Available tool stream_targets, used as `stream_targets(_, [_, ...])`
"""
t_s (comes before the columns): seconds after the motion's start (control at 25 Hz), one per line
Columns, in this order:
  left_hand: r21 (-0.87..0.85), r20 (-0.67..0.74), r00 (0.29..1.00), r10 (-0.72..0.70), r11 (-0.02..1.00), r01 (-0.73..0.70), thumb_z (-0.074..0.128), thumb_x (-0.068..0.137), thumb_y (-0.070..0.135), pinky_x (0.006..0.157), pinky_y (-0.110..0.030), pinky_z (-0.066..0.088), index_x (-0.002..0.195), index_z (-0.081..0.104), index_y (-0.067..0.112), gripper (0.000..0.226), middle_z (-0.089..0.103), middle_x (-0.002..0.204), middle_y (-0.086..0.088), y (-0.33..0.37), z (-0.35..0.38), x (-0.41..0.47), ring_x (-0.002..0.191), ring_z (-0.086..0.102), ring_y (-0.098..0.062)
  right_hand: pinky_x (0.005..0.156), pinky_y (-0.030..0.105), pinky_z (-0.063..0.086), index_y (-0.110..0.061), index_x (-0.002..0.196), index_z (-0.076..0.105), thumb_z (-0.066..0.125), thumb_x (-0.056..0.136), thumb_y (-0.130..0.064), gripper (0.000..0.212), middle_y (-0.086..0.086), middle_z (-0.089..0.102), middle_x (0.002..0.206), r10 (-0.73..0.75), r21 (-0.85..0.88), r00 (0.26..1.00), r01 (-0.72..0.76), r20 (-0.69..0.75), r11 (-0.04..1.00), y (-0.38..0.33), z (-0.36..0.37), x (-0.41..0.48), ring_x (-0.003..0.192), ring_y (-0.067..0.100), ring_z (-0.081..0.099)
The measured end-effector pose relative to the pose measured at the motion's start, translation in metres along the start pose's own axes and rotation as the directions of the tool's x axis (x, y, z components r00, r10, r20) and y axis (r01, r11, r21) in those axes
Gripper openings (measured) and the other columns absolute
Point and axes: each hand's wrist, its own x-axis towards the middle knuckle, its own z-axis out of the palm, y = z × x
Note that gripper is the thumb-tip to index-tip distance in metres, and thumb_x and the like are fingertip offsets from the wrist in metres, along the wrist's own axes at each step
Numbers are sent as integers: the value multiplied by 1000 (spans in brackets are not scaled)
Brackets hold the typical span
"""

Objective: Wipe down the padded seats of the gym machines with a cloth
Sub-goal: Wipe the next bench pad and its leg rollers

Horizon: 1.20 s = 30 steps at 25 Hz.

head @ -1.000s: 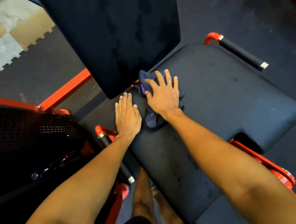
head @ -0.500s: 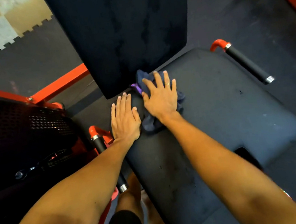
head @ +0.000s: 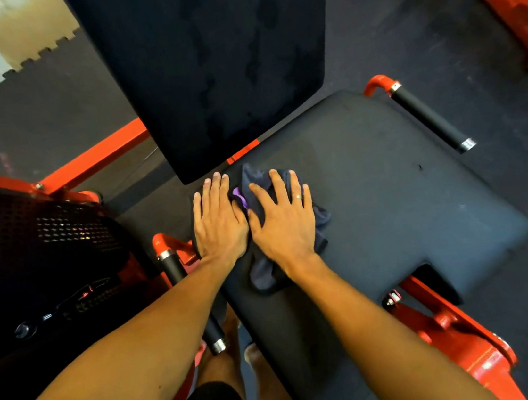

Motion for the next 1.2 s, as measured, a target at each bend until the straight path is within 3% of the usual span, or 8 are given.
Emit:
stream_targets(0.08, [6, 6, 1000, 11, 1000, -11, 21, 99, 34, 126, -42, 17, 156, 35, 10, 64, 33, 163, -5, 2, 0, 0, 153, 25, -19, 122, 59, 19, -32, 144, 57, 54, 94, -49, 52, 6, 37, 162, -14, -68, 1000, 15, 15, 998, 17, -3, 42, 153, 37, 24])
stream_targets(0.32, [55, 50, 998, 30, 998, -33, 38, 104, 27, 126, -45, 19, 157, 30, 9, 56, 31, 164, -8, 2, -5, -2, 153, 24, -23, 124, 57, 12, -34, 146, 49, 53, 93, -47, 55, 3, 24, 168, 332, -39, 943, -332, -12, 943, 73, -30, 91, 155, 35, 13])
stream_targets(0.52, [-37, 68, 998, -3, 999, 6, 44, 102, 20, 127, -44, 9, 157, 28, 7, 58, 26, 165, -10, 7, -9, 6, 154, 19, -24, 124, 59, 11, -26, 138, 58, 52, 87, -58, 61, 10, 37, 162, 67, -80, 998, -68, -13, 994, 20, -13, 29, 154, 40, 19])
stream_targets(0.64, [-65, 96, 993, 68, 996, -61, 45, 103, 18, 127, -41, 2, 157, 25, 2, 60, 21, 167, -11, 32, -4, 14, 155, 15, -25, 123, 62, 5, -28, 140, 57, 49, 88, -61, 62, 7, 37, 162, 37, -133, 999, -39, -19, 990, 47, -21, 42, 154, 37, 18])
stream_targets(0.76, [-81, 121, 975, 187, 981, -178, 45, 104, 18, 127, -40, 0, 158, 25, 4, 59, 18, 168, -11, 65, 5, 31, 156, 12, -24, 122, 65, 4, -30, 146, 51, 48, 89, -58, 63, 4, 29, 166, 207, -137, 978, -210, -41, 968, 86, -31, 84, 156, 37, 12])
stream_targets(0.96, [-148, 170, 958, 230, 967, -206, 46, 101, 11, 128, -38, -1, 159, 22, 7, 63, 13, 169, -7, 105, 12, 60, 157, 4, -19, 121, 65, -9, -33, 149, 42, 50, 93, -54, 60, 2, 14, 171, 534, 20, 844, -533, -61, 846, 116, -48, 132, 157, 35, 1])
stream_targets(1.08, [-179, 186, 950, 251, 959, -219, 53, 96, 10, 127, -37, -4, 159, 19, 7, 72, 11, 169, -7, 119, 13, 66, 157, 2, -19, 121, 65, -8, -34, 152, 38, 47, 95, -55, 61, 2, 12, 171, 521, -1, 851, -522, -63, 853, 117, -45, 131, 157, 35, 0])
stream_targets(1.2, [-128, 188, 945, 266, 961, -245, 44, 98, 18, 128, -40, -3, 160, 16, 9, 69, 9, 170, -7, 128, 22, 67, 157, 2, -19, 122, 63, -6, -34, 154, 36, 45, 97, -54, 60, 3, 12, 171, 498, -5, 867, -498, -37, 867, 127, -46, 143, 157, 36, -1])
